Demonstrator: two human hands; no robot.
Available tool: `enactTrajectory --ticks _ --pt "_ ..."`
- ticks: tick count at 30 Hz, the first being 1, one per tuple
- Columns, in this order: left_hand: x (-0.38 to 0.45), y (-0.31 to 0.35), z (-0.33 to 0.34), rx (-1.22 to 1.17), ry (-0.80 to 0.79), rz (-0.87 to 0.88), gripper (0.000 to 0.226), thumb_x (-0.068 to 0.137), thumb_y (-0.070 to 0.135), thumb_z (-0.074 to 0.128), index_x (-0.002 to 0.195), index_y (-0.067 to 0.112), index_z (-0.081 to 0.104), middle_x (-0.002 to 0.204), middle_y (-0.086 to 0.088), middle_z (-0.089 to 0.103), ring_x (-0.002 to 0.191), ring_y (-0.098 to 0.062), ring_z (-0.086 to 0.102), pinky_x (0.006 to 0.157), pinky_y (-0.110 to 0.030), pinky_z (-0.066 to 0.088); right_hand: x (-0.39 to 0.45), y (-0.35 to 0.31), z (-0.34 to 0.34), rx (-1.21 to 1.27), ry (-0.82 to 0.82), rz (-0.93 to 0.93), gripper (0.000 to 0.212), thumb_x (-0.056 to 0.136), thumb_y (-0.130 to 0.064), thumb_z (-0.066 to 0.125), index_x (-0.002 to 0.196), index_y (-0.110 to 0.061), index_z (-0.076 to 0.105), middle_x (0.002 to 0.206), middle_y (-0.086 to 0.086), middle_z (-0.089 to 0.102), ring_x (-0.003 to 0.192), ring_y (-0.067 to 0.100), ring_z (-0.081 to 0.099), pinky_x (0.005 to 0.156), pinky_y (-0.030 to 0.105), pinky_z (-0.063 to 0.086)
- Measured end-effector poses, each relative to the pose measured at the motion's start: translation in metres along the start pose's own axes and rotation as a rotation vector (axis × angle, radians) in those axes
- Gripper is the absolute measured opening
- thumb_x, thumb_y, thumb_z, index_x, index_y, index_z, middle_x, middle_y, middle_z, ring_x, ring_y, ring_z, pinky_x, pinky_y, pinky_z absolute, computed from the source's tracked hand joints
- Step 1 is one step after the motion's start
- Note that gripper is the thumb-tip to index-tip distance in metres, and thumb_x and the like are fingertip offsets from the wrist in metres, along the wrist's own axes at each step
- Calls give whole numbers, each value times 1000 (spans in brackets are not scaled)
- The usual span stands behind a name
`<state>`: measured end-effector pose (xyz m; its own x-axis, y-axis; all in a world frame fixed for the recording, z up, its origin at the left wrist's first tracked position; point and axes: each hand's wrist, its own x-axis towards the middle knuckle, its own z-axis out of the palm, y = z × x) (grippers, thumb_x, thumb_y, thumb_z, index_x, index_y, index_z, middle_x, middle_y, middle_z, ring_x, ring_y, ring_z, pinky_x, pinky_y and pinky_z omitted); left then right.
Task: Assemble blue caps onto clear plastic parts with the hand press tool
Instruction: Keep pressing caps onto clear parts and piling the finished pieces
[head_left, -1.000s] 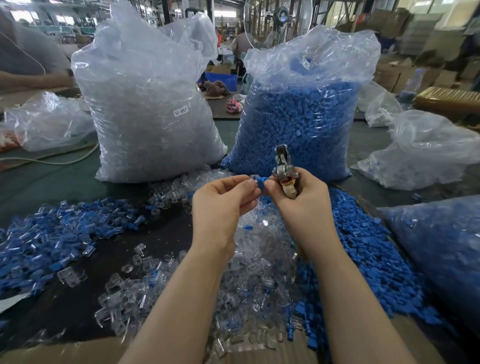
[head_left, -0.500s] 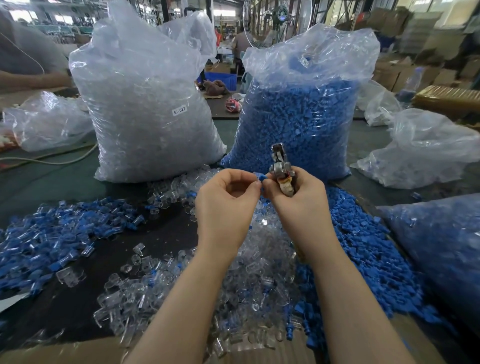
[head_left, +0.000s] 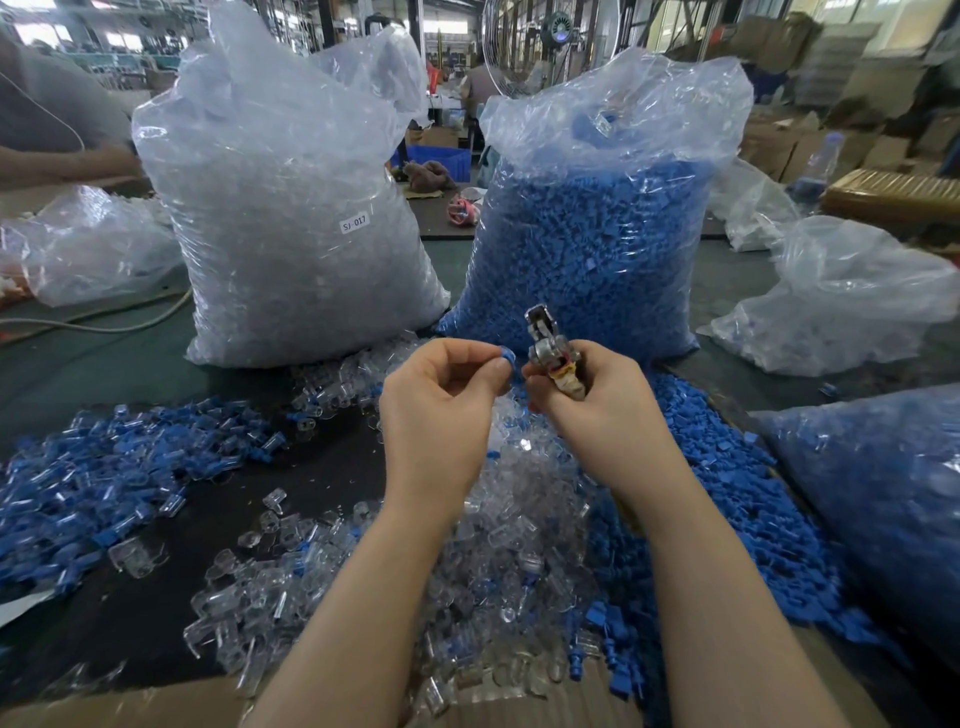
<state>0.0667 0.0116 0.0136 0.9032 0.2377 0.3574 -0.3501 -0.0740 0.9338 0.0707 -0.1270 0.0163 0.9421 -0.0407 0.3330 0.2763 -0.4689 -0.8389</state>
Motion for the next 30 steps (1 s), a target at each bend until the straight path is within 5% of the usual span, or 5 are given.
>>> enactTrajectory --ticks 12,16,21,30 --pt "0 4 -2 -121 -78 -16 10 85 -2 71 86 8 72 79 -4 75 73 -13 72 67 -16 54 -1 1 -6 -87 -187 -10 10 88 -18 63 90 -9 61 77 14 65 68 28 56 66 46 48" --pt "0 6 -2 -147 -96 -11 12 83 -3 71 85 9 72 76 -1 75 70 -10 72 65 -15 53 0 2 -5 -120 -187 -18 5 88 -13 59 89 -10 62 73 12 63 73 33 58 66 47 50" --pt "0 6 -3 -156 -113 -19 13 83 -3 71 85 10 71 74 2 75 68 -6 71 64 -15 53 -2 4 -4 -142 -174 -27 13 84 -7 56 85 -17 65 73 5 64 61 19 53 57 36 45" --pt "1 4 -3 -141 -114 -62 12 85 -1 70 85 12 72 76 -1 75 70 -10 71 65 -16 54 -1 4 -3 -202 -152 -37 11 83 -9 55 87 -13 64 74 4 64 69 25 57 63 45 50"
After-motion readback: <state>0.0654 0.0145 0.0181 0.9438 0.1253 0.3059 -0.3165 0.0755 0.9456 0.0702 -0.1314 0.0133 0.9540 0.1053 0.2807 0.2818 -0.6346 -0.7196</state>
